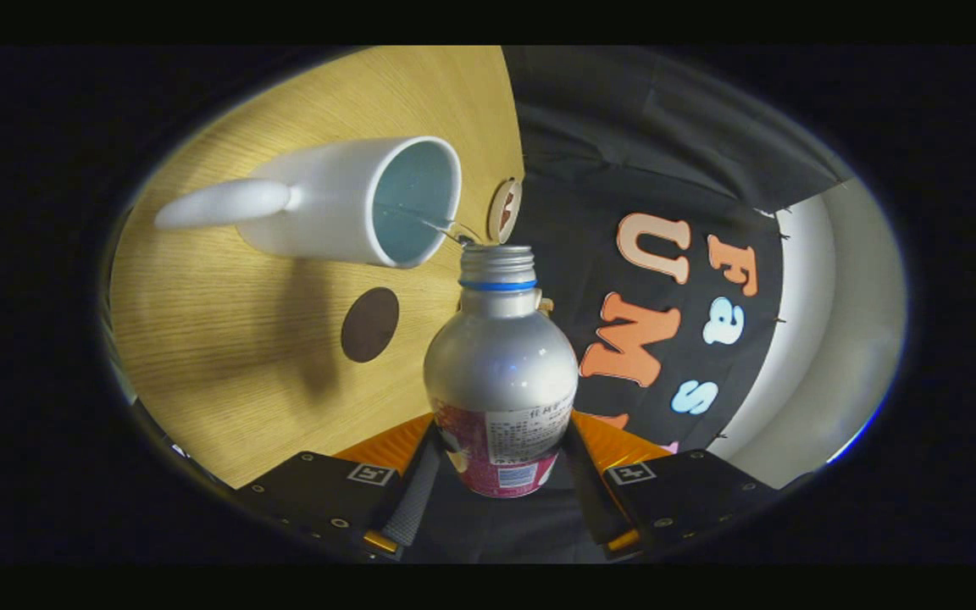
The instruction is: Take the bottle from table, then pour the juice into the cup, finally place the bottle on the coaster
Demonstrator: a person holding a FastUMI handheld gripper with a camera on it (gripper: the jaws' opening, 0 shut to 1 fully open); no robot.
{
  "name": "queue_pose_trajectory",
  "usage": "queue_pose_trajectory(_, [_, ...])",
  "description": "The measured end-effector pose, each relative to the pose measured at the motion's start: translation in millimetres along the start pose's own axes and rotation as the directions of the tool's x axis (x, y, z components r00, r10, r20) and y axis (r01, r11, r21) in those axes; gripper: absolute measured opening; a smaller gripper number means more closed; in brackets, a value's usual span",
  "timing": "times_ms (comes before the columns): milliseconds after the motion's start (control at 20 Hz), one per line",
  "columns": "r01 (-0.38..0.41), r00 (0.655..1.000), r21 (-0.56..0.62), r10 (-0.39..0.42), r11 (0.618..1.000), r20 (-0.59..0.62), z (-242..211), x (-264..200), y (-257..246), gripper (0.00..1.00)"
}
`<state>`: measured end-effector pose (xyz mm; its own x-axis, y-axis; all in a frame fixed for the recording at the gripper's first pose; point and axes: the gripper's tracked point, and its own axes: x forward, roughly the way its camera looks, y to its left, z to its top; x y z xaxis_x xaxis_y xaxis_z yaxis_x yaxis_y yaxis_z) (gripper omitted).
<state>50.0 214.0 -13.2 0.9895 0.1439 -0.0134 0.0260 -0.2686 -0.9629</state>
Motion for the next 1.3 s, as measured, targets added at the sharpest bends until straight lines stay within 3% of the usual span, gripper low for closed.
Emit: queue_pose_trajectory(1300, [-0.020,1.000,-0.056,0.019,0.998,-0.011,-2.0,-1.1,0.1,0.76])
